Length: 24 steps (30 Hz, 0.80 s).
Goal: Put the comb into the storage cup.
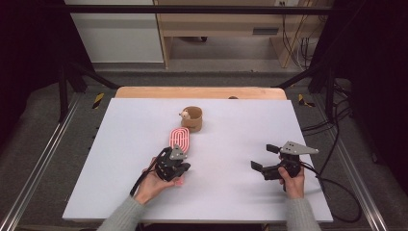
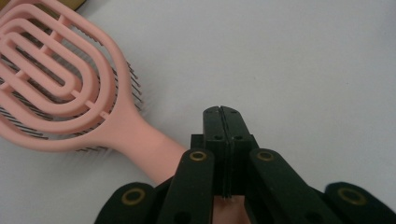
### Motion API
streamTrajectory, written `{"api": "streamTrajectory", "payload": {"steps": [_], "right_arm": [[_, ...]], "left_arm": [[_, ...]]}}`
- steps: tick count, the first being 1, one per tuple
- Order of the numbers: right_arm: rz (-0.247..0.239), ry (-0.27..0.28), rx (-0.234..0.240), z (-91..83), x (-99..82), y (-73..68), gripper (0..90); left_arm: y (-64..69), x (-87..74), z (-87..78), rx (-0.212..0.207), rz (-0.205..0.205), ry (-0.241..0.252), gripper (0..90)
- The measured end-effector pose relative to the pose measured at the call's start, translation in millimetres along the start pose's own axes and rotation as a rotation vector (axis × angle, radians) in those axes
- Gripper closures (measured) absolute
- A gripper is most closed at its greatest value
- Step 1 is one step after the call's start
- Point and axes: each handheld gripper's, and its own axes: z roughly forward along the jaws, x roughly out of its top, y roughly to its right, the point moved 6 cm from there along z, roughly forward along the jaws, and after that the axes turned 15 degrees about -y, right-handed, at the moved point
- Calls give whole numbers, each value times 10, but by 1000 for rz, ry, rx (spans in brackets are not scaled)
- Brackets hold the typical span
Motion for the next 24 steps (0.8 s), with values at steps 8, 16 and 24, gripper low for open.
{"api": "streamTrajectory", "payload": {"steps": [8,16,24], "right_arm": [[0,-1,0,2,-1,0,3],[0,0,0,0,0,0,3],[1,-1,0,0,0,1,3]], "left_arm": [[-17,-63,-35,3,-1,-6,898],[-31,-137,-59,10,-2,-23,898],[-66,-189,-86,12,-11,-25,898]]}}
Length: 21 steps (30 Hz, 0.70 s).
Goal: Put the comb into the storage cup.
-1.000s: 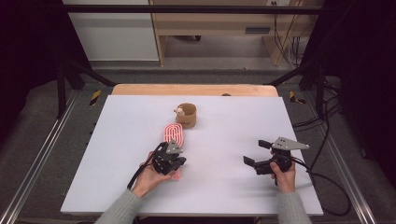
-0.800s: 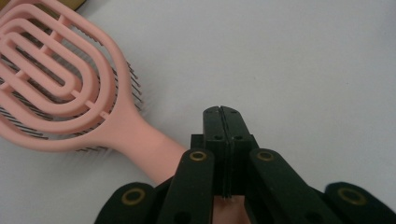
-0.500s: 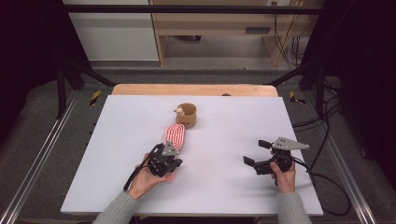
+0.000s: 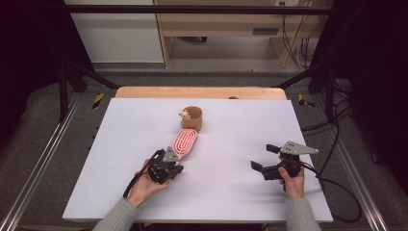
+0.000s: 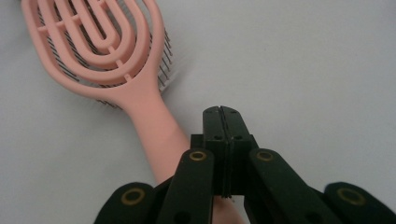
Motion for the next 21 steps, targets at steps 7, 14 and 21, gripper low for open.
{"api": "streamTrajectory", "payload": {"steps": [7,14,21], "right_arm": [[-1,-2,0,4,-2,0,3],[0,2,1,-1,1,-1,3],[-1,0,0,2,0,-1,3]], "left_arm": [[-44,-49,-35,8,-9,1,898],[-114,-104,-64,14,-30,1,898],[-170,-127,-84,20,-44,4,898]]}}
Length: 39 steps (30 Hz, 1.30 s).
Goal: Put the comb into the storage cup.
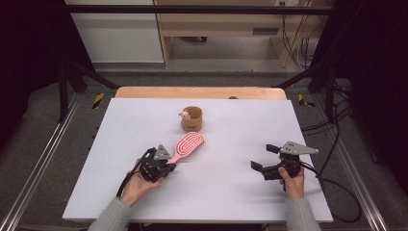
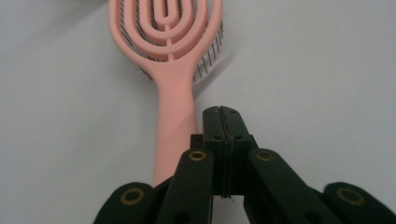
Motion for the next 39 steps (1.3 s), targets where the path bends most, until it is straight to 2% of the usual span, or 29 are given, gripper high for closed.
{"api": "streamTrajectory", "payload": {"steps": [10,19,23,26,31,32,35,39], "right_arm": [[0,-1,1,0,0,0,3],[-1,0,0,0,1,0,3],[-1,-1,0,-1,1,0,3],[0,1,1,-2,1,-1,3],[-2,-2,0,0,-1,0,3],[-1,-2,1,0,0,-1,3],[-1,-1,1,0,0,-1,3],[-3,-2,0,2,-1,1,3]], "left_arm": [[2,5,-23,-5,4,10,898],[-22,50,-199,-10,-19,89,864],[-71,53,-268,-1,-36,118,792],[-118,54,-307,13,-54,143,702],[-188,58,-348,5,-93,180,519],[-198,56,-352,3,-94,182,486],[-235,59,-385,34,-97,209,398],[-260,63,-424,38,-105,226,286]]}}
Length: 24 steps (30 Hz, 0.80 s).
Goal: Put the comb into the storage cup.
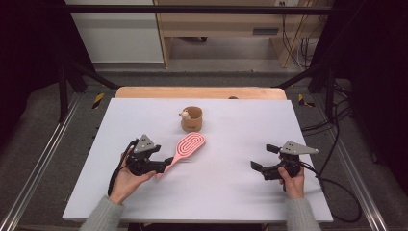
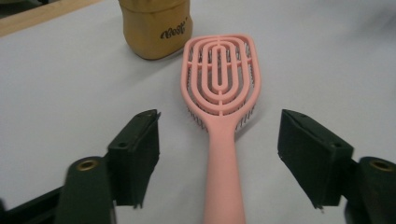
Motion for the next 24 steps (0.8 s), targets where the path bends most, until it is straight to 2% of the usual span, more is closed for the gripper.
{"api": "streamTrajectory", "payload": {"steps": [7,14,17,24], "right_arm": [[1,1,1,-1,2,-1,3],[1,1,1,-3,2,-1,3],[0,1,0,-2,1,-1,3],[0,0,-1,-4,0,0,3]], "left_arm": [[-43,18,-50,10,-20,4,103],[-63,35,-106,7,-32,-5,45],[-59,51,-118,5,-16,-12,38],[-42,100,-134,-4,-6,-25,18]]}}
